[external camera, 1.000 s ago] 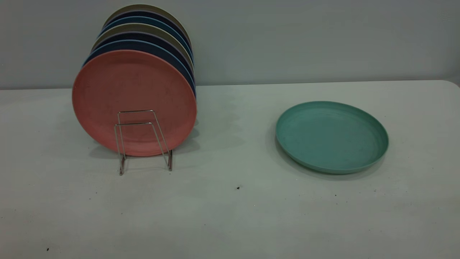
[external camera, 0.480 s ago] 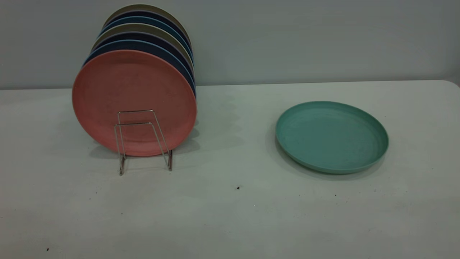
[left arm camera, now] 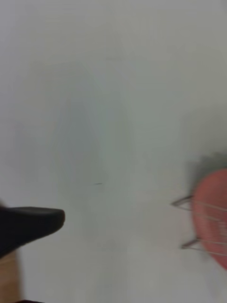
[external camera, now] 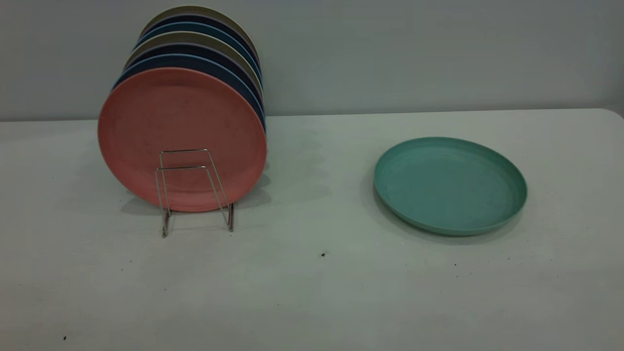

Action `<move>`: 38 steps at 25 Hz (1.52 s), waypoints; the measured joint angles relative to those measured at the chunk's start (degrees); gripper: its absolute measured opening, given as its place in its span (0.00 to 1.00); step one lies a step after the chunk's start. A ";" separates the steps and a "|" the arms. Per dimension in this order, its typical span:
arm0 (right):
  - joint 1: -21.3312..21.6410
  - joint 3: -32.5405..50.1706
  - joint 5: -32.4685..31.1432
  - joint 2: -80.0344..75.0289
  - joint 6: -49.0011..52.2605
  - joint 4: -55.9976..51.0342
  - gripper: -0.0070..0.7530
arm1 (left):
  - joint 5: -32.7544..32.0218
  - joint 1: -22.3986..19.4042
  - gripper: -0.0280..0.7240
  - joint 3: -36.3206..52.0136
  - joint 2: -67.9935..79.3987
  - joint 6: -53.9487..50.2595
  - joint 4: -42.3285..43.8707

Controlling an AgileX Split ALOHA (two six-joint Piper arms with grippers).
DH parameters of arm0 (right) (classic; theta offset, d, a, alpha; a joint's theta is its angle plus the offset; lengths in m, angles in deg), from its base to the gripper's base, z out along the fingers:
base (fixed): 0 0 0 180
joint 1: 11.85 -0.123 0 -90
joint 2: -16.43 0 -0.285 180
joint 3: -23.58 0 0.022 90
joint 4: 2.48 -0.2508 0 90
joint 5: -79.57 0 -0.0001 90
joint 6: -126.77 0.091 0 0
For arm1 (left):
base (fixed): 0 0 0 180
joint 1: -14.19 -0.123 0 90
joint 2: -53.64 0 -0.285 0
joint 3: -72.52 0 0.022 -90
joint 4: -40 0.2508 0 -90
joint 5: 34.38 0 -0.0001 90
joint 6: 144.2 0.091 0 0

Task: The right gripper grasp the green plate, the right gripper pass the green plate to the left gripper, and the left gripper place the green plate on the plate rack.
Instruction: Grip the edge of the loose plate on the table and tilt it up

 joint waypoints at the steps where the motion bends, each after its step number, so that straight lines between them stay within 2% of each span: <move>1: 0.00 -0.18 1.20 -0.07 -0.05 -0.07 0.66 | 1.74 0.00 0.59 -0.11 0.00 0.05 0.00; 5: 0.00 -0.39 9.49 -3.63 0.00 -3.43 0.66 | 8.31 0.00 0.59 -0.29 2.04 0.18 -0.77; 9: 0.00 -0.39 16.60 -12.75 -5.58 -15.96 0.66 | 13.22 0.00 0.59 -0.29 9.12 1.21 -7.40; 16: 0.00 -0.39 22.42 -35.48 -35.98 -48.11 0.66 | 20.51 0.00 0.59 -0.29 22.50 14.85 -23.67; 21: 0.00 -0.86 29.40 -53.33 -54.26 -63.90 0.66 | 21.89 0.00 0.59 -0.29 29.44 17.71 -26.71; 24: 0.00 -3.49 33.37 -64.93 -58.88 -66.16 0.66 | 23.06 0.00 0.59 -0.29 30.63 18.08 -26.71; 29: 0.54 -13.01 34.34 -84.00 -61.28 -67.04 0.66 | 23.11 0.00 0.59 -0.29 30.66 18.17 -26.71; 38: 7.91 -27.39 31.08 -108.03 -62.39 -63.95 0.66 | 20.72 0.00 0.59 -0.29 30.66 18.17 -26.71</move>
